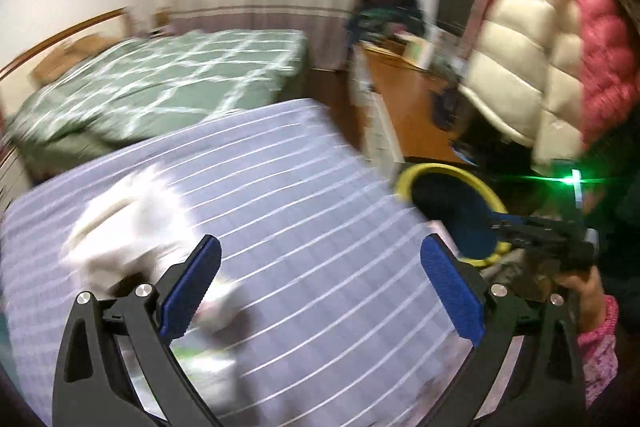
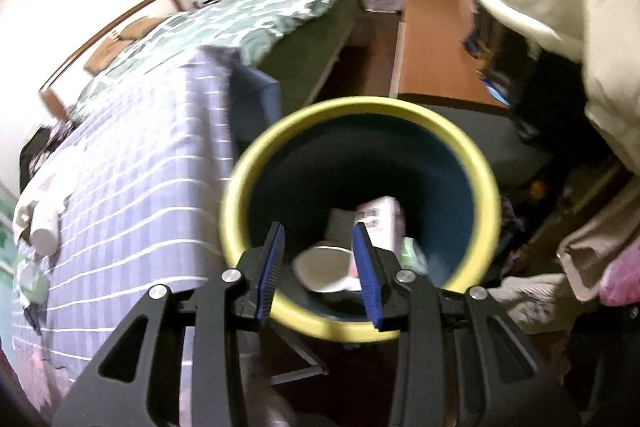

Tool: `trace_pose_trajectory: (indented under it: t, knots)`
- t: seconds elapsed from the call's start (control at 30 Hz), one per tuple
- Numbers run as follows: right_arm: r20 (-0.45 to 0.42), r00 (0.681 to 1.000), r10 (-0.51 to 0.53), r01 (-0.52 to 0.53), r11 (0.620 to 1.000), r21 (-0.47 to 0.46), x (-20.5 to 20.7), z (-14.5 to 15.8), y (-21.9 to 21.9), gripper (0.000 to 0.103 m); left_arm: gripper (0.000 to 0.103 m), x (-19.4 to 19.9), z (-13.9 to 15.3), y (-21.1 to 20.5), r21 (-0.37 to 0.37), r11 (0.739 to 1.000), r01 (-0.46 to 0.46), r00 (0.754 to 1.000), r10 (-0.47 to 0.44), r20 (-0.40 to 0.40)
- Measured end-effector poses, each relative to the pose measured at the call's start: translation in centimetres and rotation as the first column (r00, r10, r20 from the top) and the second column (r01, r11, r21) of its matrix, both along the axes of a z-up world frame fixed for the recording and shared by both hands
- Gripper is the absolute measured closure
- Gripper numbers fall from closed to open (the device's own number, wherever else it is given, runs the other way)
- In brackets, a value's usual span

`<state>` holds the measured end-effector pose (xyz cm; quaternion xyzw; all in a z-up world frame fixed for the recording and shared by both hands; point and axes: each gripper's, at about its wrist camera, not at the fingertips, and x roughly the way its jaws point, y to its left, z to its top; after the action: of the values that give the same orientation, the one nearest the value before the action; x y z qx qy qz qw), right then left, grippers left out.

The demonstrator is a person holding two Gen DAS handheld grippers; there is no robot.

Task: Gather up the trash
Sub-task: 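Reach the right tool to the white tissue and grasp it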

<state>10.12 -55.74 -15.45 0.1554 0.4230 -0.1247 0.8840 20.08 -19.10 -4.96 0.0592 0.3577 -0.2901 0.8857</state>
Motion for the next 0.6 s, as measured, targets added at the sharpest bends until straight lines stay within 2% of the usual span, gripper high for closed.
trace_pose_trajectory:
  t: [0.1, 0.2, 0.27, 0.33, 0.4, 0.6]
  knots:
    - [0.017, 0.998, 0.061, -0.061, 0.998, -0.009, 1.3, 1.0, 3.2, 0.068, 0.005, -0.1, -0.4, 6.1, 0.003, 0.992, -0.126, 0.992, 0.126, 0.009]
    - [0.035, 0.991, 0.132, -0.132, 0.991, -0.015, 3.0, 1.8, 6.9, 0.061, 0.005, -0.5, -1.1, 11.6, 0.022, 0.975, -0.223, 0.975, 0.222, 0.022]
    - [0.038, 0.98, 0.196, -0.196, 0.98, -0.02, 4.4, 2.2, 9.8, 0.061, 0.005, -0.8, -1.6, 14.7, 0.04, 0.96, -0.278, 0.96, 0.277, 0.041]
    - [0.044, 0.964, 0.262, -0.261, 0.965, -0.013, 5.5, 2.7, 12.6, 0.061, 0.005, -0.8, -2.3, 17.4, 0.057, 0.94, -0.336, 0.941, 0.332, 0.064]
    - [0.051, 0.943, 0.328, -0.328, 0.945, -0.017, 6.6, 3.2, 15.9, 0.061, 0.005, -0.4, -3.0, 19.9, 0.04, 0.925, -0.378, 0.925, 0.375, 0.065]
    - [0.06, 0.869, 0.491, -0.49, 0.871, -0.03, 8.0, 4.5, 23.7, 0.061, 0.005, 0.7, -5.4, 23.6, 0.017, 0.903, -0.429, 0.903, 0.429, 0.032]
